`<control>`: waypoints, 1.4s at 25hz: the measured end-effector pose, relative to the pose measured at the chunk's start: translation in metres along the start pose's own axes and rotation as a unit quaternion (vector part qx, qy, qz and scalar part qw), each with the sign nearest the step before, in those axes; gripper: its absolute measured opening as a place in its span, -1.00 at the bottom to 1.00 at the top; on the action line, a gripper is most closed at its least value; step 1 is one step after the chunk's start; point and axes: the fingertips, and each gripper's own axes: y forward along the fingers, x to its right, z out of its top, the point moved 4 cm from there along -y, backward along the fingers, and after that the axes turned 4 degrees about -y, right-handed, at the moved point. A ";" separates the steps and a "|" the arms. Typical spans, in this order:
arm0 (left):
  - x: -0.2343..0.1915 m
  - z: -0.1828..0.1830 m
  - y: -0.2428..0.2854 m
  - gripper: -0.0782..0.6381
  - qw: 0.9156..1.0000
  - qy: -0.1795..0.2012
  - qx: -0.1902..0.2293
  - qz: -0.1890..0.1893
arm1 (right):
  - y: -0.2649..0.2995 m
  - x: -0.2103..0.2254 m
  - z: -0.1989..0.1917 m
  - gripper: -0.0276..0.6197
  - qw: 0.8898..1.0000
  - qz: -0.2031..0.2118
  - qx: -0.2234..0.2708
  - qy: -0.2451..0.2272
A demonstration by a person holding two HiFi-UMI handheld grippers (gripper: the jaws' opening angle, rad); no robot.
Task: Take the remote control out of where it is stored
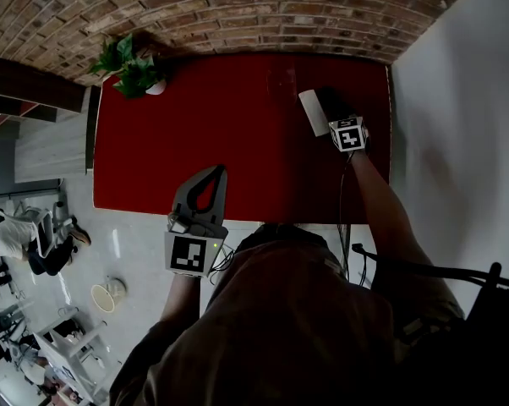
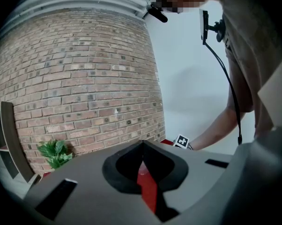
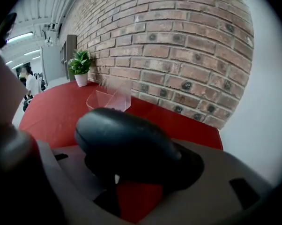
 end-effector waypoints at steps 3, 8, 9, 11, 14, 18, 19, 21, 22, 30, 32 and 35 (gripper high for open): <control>0.001 -0.001 -0.001 -0.75 1.000 0.000 -0.001 0.000 | 0.005 -0.004 -0.009 -0.15 1.000 0.009 -0.018 0.002; 0.000 -0.003 -0.003 -0.75 1.000 -0.001 -0.007 0.001 | 0.002 -0.009 -0.023 -0.15 0.997 0.029 -0.062 0.027; 0.000 -0.003 -0.004 -0.75 1.000 -0.002 -0.007 0.001 | 0.002 -0.010 -0.027 -0.15 0.996 0.031 -0.075 0.041; 0.000 -0.003 -0.005 -0.75 1.000 -0.002 -0.007 0.002 | -0.001 -0.008 -0.033 -0.15 0.993 0.030 -0.094 0.067; 0.001 -0.006 -0.006 -0.75 1.000 -0.002 -0.012 0.002 | -0.003 -0.005 -0.031 -0.15 0.989 0.036 -0.104 0.098; 0.003 -0.008 -0.005 -0.75 1.000 -0.003 -0.012 0.002 | -0.003 -0.001 -0.033 -0.15 0.987 0.033 -0.127 0.094; 0.004 -0.009 -0.004 -0.75 1.000 -0.003 -0.012 0.001 | -0.003 -0.001 -0.034 -0.15 0.986 0.034 -0.132 0.091; 0.004 -0.009 -0.003 -0.75 1.000 -0.001 -0.012 -0.001 | -0.001 -0.001 -0.040 -0.15 0.984 0.035 -0.148 0.091; 0.004 -0.009 -0.003 -0.75 1.000 -0.001 -0.012 -0.001 | -0.001 0.000 -0.042 -0.15 0.983 0.036 -0.155 0.091; 0.008 -0.012 0.001 -0.75 1.000 0.006 -0.012 -0.010 | -0.004 0.005 -0.056 -0.15 0.975 0.049 -0.209 0.065; 0.009 -0.013 0.001 -0.75 1.000 0.005 -0.013 -0.009 | -0.004 0.004 -0.061 -0.15 0.972 0.058 -0.221 0.050; 0.011 -0.015 0.002 -0.75 1.000 0.006 -0.015 -0.010 | -0.003 0.001 -0.065 -0.15 0.972 0.072 -0.218 0.057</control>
